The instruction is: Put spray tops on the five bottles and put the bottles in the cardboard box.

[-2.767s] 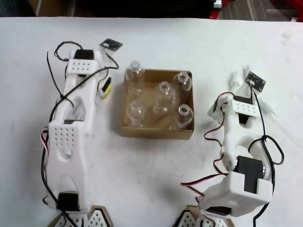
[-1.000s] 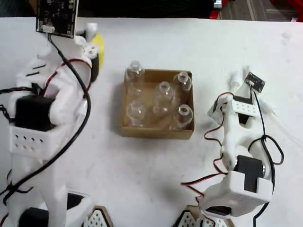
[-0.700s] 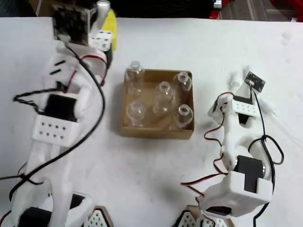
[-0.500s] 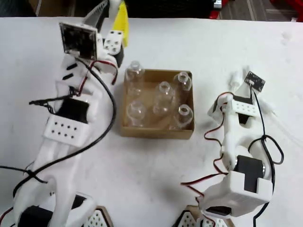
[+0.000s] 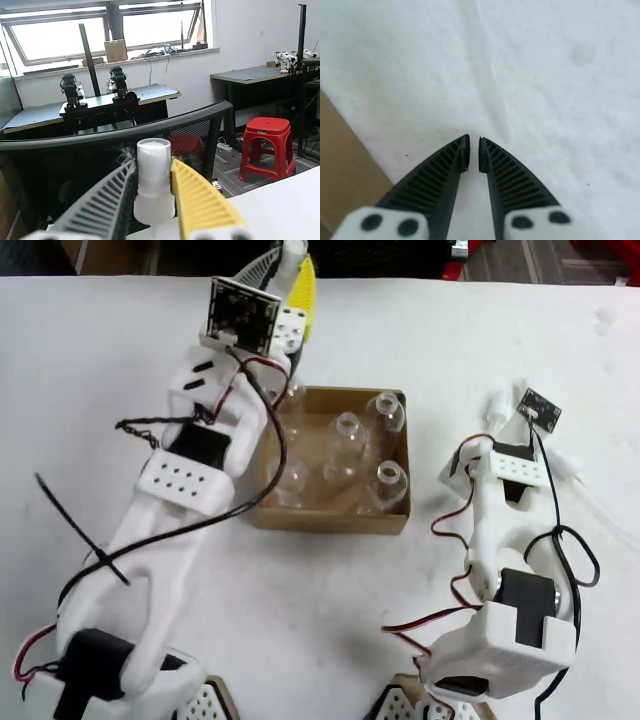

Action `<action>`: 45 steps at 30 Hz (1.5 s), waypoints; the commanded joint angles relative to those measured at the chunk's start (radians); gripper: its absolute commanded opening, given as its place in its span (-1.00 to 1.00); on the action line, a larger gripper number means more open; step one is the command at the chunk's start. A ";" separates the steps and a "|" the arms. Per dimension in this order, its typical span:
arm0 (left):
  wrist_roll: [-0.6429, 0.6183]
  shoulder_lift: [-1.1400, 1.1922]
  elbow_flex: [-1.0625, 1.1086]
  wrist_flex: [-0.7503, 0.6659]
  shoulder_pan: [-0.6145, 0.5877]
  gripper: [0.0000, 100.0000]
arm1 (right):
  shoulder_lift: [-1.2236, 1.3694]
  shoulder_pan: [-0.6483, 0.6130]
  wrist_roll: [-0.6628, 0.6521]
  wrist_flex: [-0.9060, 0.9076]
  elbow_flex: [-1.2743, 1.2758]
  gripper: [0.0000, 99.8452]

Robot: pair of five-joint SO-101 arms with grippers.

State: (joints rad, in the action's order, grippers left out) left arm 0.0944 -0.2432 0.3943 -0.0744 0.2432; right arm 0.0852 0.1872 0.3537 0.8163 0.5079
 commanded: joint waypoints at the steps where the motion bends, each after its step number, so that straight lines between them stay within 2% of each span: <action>1: 0.014 0.031 -0.057 -0.089 0.013 -0.96 | -0.005 0.010 -0.006 -0.013 -0.028 -0.96; 13: 0.014 0.081 0.006 -0.141 0.015 -0.96 | -0.005 0.010 -0.008 -0.015 -0.028 -0.96; 17: 0.014 0.081 0.098 -0.250 0.015 -0.96 | -0.005 0.008 -0.008 -0.015 -0.028 -0.96; 23: 0.020 0.082 0.278 -0.522 0.015 -0.96 | -0.005 0.008 -0.008 -0.015 -0.028 -0.96; 30: 0.021 0.082 0.404 -0.647 0.022 -0.96 | -0.005 0.008 -0.008 -0.015 -0.028 -0.96; 42: 0.023 0.082 0.497 -0.661 0.021 -0.94 | -0.005 0.008 -0.008 -0.015 -0.028 -0.96; 45: 0.020 0.082 0.497 -0.660 0.010 -0.81 | -0.005 0.008 -0.008 -0.015 -0.029 -0.96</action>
State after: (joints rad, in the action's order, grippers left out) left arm 0.1036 -0.1481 0.8976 -0.7112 0.2677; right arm 0.0852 0.1872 0.3537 0.8163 0.5079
